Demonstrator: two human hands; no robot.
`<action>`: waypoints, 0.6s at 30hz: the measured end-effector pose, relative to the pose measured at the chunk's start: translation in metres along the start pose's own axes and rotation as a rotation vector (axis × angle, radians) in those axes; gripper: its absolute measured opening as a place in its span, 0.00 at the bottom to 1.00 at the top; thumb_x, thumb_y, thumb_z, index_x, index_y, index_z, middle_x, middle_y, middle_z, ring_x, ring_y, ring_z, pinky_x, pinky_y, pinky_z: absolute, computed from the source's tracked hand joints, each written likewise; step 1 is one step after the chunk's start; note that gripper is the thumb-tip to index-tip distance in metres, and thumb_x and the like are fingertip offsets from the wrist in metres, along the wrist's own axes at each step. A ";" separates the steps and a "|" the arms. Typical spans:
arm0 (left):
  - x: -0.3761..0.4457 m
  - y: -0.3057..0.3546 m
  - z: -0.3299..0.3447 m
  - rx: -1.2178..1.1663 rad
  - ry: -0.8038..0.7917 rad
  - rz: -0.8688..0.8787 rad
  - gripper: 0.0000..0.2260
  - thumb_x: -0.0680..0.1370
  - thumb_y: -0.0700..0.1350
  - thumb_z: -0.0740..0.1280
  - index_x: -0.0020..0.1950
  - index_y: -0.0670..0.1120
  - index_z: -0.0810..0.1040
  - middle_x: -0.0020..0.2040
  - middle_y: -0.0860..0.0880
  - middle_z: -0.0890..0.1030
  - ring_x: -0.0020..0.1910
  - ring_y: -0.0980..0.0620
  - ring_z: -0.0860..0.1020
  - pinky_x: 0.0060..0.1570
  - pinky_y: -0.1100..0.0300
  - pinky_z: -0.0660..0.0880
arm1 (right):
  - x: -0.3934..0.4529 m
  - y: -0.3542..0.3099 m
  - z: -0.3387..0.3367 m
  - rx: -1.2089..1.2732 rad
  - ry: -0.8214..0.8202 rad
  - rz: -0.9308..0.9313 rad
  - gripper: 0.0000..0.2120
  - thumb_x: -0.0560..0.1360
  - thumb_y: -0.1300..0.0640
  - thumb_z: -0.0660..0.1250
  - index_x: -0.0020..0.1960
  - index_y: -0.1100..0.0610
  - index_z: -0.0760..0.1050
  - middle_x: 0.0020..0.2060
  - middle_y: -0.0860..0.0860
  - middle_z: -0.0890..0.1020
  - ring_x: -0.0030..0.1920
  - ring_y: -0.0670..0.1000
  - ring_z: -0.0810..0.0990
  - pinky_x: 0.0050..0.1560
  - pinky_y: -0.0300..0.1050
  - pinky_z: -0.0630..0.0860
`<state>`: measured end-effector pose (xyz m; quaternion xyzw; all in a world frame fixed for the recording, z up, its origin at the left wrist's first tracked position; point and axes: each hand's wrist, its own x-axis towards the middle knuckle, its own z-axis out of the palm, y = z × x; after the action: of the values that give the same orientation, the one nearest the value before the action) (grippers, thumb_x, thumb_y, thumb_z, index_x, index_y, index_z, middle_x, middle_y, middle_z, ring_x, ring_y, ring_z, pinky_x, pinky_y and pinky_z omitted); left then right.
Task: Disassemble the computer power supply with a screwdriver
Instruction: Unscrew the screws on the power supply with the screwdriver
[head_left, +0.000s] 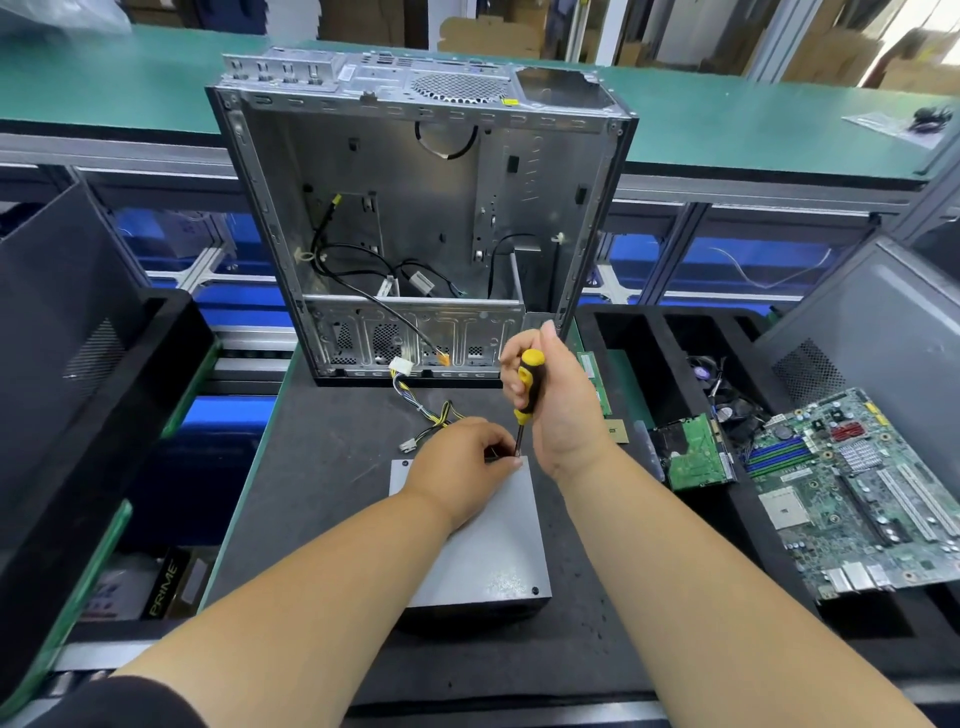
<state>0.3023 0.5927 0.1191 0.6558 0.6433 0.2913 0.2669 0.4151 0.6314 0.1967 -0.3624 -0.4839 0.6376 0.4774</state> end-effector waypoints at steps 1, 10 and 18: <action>0.000 0.000 0.000 -0.003 0.000 -0.002 0.02 0.75 0.51 0.72 0.46 0.54 0.82 0.46 0.56 0.79 0.46 0.57 0.76 0.51 0.57 0.75 | 0.001 -0.002 -0.002 0.018 0.000 0.011 0.15 0.77 0.45 0.58 0.39 0.55 0.70 0.27 0.48 0.69 0.28 0.47 0.64 0.31 0.39 0.62; 0.001 0.000 0.001 -0.020 -0.016 -0.021 0.03 0.75 0.51 0.73 0.42 0.57 0.81 0.45 0.56 0.79 0.46 0.57 0.76 0.51 0.57 0.75 | 0.000 -0.009 -0.012 -0.120 0.124 0.017 0.12 0.75 0.47 0.66 0.38 0.53 0.75 0.33 0.46 0.80 0.36 0.46 0.79 0.42 0.44 0.74; 0.002 -0.002 0.001 -0.022 -0.021 -0.014 0.05 0.74 0.51 0.73 0.41 0.60 0.79 0.45 0.57 0.79 0.45 0.57 0.77 0.50 0.56 0.76 | 0.000 -0.004 -0.001 -0.121 0.150 0.054 0.23 0.83 0.44 0.52 0.35 0.51 0.76 0.29 0.48 0.73 0.30 0.46 0.69 0.38 0.44 0.65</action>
<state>0.3020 0.5945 0.1171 0.6512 0.6420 0.2895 0.2827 0.4171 0.6317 0.2000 -0.4504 -0.4744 0.5909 0.4721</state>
